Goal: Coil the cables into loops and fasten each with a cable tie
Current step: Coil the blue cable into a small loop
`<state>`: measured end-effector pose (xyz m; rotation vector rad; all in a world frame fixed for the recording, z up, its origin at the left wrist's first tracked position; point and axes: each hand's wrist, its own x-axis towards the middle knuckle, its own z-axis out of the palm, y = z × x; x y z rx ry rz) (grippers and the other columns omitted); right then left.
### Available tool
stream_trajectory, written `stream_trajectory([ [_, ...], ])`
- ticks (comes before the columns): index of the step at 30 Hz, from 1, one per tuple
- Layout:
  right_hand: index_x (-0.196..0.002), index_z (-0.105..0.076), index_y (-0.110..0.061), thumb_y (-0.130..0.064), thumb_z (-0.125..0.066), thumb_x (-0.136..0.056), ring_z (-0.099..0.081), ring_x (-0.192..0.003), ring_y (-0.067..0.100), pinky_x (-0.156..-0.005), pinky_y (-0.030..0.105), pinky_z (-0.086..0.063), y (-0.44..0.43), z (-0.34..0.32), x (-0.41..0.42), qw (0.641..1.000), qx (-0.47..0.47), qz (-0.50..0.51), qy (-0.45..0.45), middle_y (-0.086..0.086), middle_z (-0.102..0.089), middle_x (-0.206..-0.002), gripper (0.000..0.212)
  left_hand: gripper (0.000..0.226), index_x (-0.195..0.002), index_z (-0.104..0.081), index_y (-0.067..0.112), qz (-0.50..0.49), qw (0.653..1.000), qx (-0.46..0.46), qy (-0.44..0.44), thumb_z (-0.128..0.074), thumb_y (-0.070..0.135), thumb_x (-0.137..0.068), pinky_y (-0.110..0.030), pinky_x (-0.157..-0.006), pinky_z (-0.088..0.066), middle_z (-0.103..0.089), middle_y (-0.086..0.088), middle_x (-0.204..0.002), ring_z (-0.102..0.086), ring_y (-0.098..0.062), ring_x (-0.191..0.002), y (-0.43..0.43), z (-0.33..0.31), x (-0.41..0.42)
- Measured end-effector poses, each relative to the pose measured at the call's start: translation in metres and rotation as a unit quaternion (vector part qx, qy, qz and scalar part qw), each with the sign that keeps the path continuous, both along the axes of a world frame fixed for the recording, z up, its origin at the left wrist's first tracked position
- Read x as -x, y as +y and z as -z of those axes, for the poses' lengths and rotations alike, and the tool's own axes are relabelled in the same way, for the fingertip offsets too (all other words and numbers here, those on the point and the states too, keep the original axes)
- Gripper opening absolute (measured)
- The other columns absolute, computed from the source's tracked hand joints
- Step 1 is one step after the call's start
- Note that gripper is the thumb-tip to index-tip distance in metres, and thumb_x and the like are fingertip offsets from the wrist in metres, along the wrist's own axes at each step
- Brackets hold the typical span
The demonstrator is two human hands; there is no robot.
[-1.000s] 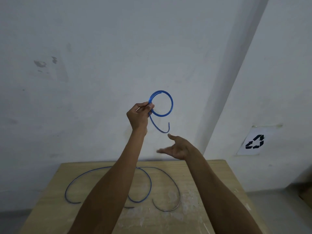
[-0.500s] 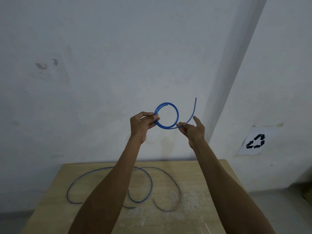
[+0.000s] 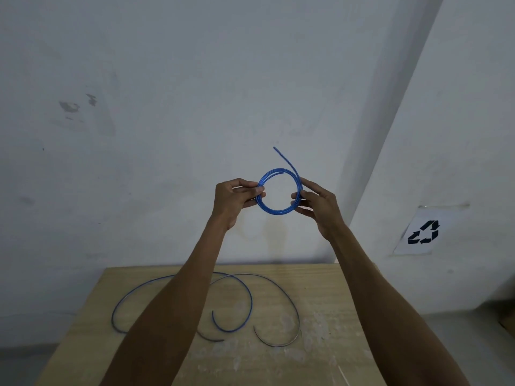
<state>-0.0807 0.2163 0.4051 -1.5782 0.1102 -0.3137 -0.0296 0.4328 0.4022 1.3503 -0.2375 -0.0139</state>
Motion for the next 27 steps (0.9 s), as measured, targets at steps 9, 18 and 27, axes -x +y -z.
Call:
stream_trajectory([
  [9, -0.135, -0.064, -0.011, -0.001, -0.053, -0.102, -0.077, -0.089, 0.026, -0.083, 0.033, -0.063, -0.006, -0.003, 0.001, 0.997, 0.037, -0.017, -0.063, 0.011, -0.077, -0.111, 0.036, 0.021, -0.104, -0.072, -0.006, 0.011, 0.998, -0.052, -0.037, -0.079, -0.001, -0.085, -0.04, -0.081, -0.065, -0.078, -0.019, -0.097, -0.078, -0.034, -0.084, 0.0, -0.002, -0.006],
  [18, -0.123, -0.07, -0.011, -0.005, -0.054, -0.103, -0.072, -0.079, 0.02, -0.078, 0.03, -0.062, -0.007, -0.002, -0.002, 0.996, 0.041, 0.002, -0.079, 0.01, -0.078, -0.106, 0.027, 0.016, -0.103, -0.072, -0.003, 0.041, 0.991, -0.095, -0.084, -0.076, 0.0, -0.087, -0.037, -0.08, -0.064, -0.078, -0.019, -0.097, -0.078, -0.032, -0.084, -0.005, -0.001, -0.005],
  [27, -0.114, -0.074, -0.011, -0.009, -0.055, -0.103, -0.066, -0.072, 0.017, -0.067, 0.028, -0.057, -0.011, -0.002, -0.004, 0.995, 0.064, -0.018, -0.074, 0.008, -0.078, -0.103, 0.022, 0.013, -0.104, -0.064, -0.008, 0.013, 0.995, -0.055, -0.078, -0.068, -0.002, -0.094, -0.031, -0.077, -0.063, -0.078, -0.016, -0.097, -0.076, -0.026, -0.078, -0.021, 0.012, -0.004],
])
